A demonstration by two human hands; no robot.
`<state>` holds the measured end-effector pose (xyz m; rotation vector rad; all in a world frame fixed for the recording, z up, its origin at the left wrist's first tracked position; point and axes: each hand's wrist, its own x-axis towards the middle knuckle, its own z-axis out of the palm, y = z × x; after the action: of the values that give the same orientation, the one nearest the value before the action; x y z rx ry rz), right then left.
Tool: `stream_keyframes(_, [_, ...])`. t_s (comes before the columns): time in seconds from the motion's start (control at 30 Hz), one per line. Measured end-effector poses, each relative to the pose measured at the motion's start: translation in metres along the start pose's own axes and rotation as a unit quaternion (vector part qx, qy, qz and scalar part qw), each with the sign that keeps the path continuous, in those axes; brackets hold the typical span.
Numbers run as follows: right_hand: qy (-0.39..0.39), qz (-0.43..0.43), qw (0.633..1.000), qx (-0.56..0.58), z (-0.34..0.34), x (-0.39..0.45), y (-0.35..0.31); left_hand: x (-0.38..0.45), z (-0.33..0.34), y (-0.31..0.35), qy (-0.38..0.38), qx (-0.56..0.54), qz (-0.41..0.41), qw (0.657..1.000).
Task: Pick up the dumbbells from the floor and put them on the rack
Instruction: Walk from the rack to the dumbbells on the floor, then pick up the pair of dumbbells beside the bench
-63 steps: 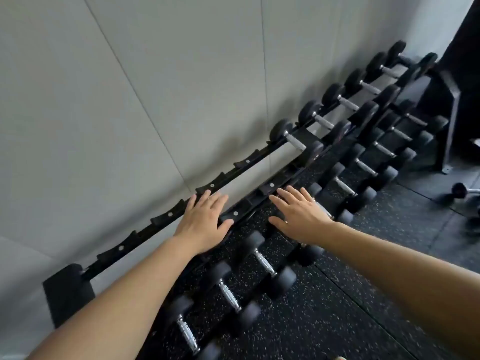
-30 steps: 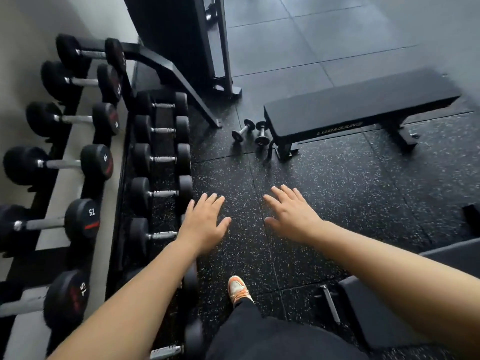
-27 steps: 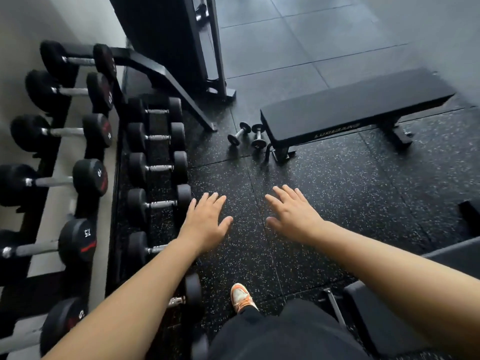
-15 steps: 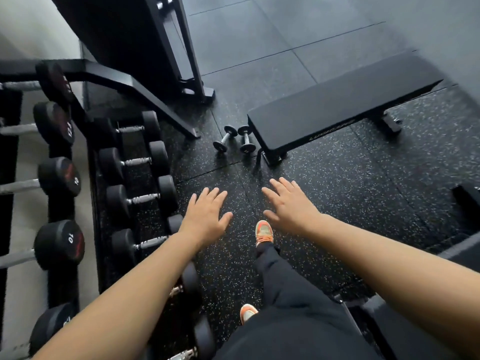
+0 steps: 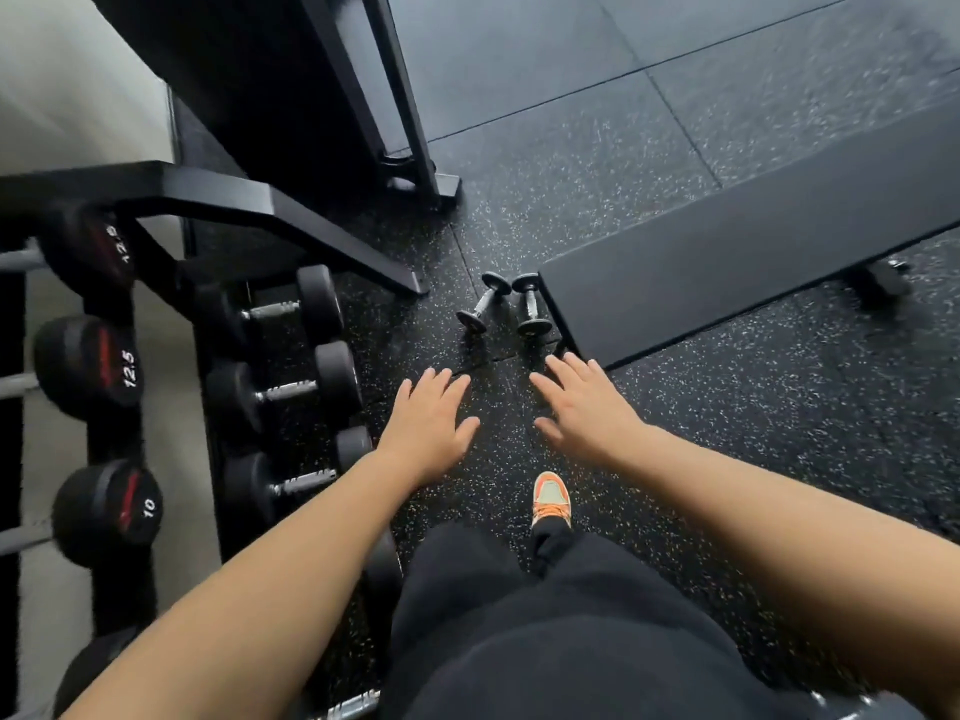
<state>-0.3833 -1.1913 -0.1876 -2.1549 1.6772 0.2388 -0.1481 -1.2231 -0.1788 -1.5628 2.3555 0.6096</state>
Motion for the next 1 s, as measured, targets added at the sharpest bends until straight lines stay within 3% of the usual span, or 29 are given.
stream_keyframes(0.37, [-0.081,0.09,0.991,0.054,0.003,0.193,0.022,0.204,-0.01,-0.101,-0.068,0.023,0.067,0.995])
stream_keyframes(0.6, [-0.112,0.174,0.975,0.079,0.041,0.312,0.046,0.338,0.015,-0.159,-0.127,0.005,0.056,0.99])
stream_keyframes(0.8, [-0.103,0.232,0.956,0.15,0.102,0.413,0.089,0.451,0.07,-0.174,-0.112,-0.049,0.019,0.992])
stream_keyframes(1.0, [-0.114,0.243,0.952,0.151,0.206,0.506,0.145,0.555,0.168,-0.182,-0.106,-0.097,-0.013,0.99])
